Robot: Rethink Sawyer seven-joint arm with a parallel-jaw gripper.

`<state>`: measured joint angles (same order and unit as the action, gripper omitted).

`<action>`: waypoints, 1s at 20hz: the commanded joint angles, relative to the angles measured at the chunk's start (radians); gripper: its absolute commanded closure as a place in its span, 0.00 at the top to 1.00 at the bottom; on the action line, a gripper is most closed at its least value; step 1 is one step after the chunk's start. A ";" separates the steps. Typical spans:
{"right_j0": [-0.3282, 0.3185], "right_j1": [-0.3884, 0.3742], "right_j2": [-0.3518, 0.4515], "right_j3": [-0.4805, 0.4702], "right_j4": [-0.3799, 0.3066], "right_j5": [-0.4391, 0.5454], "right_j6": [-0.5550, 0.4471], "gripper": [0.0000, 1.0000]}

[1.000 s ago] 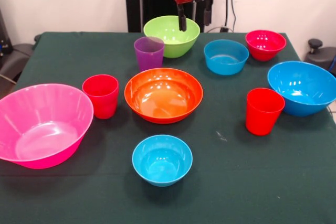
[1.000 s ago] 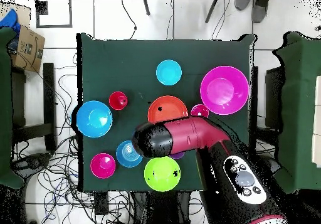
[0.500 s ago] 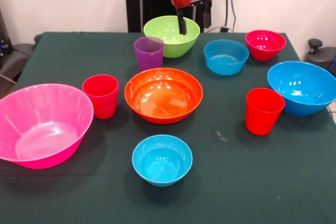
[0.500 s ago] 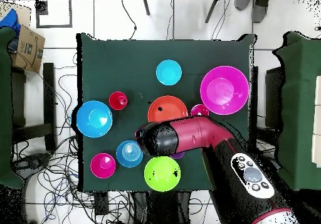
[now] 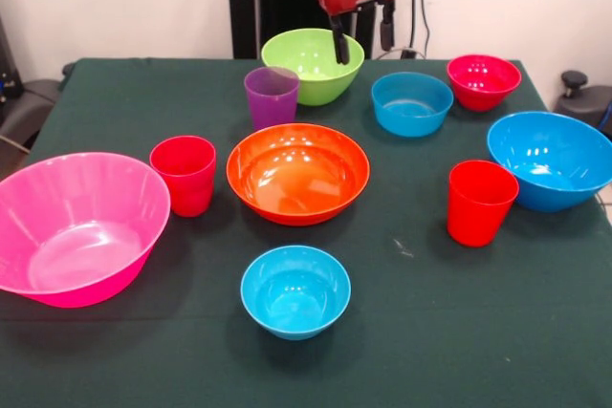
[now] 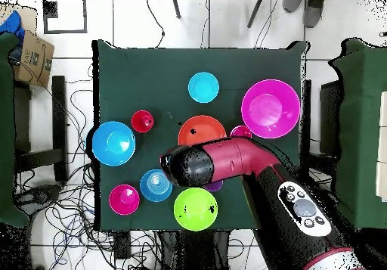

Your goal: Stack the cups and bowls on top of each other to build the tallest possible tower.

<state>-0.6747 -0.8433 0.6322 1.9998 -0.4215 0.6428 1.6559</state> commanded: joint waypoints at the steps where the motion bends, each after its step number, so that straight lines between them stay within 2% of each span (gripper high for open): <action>1: 0.011 0.001 0.056 0.013 -0.061 0.039 -0.115 1.00; 4: 0.001 -0.025 0.063 0.016 -0.053 0.057 -0.121 1.00; 8: -0.074 -0.103 0.140 0.089 0.031 0.139 -0.186 1.00; 11: -0.123 -0.107 0.203 0.121 0.046 0.120 -0.214 1.00; 12: -0.192 -0.108 0.295 0.163 0.081 0.099 -0.254 1.00; 13: -0.227 -0.116 0.333 0.187 0.095 0.103 -0.269 1.00; 16: -0.255 -0.153 0.324 0.204 0.046 0.176 -0.297 1.00; 20: -0.279 -0.131 0.363 0.217 -0.004 0.203 -0.298 1.00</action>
<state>-0.9477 -0.9836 0.8972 2.1122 -0.3612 0.6933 1.6559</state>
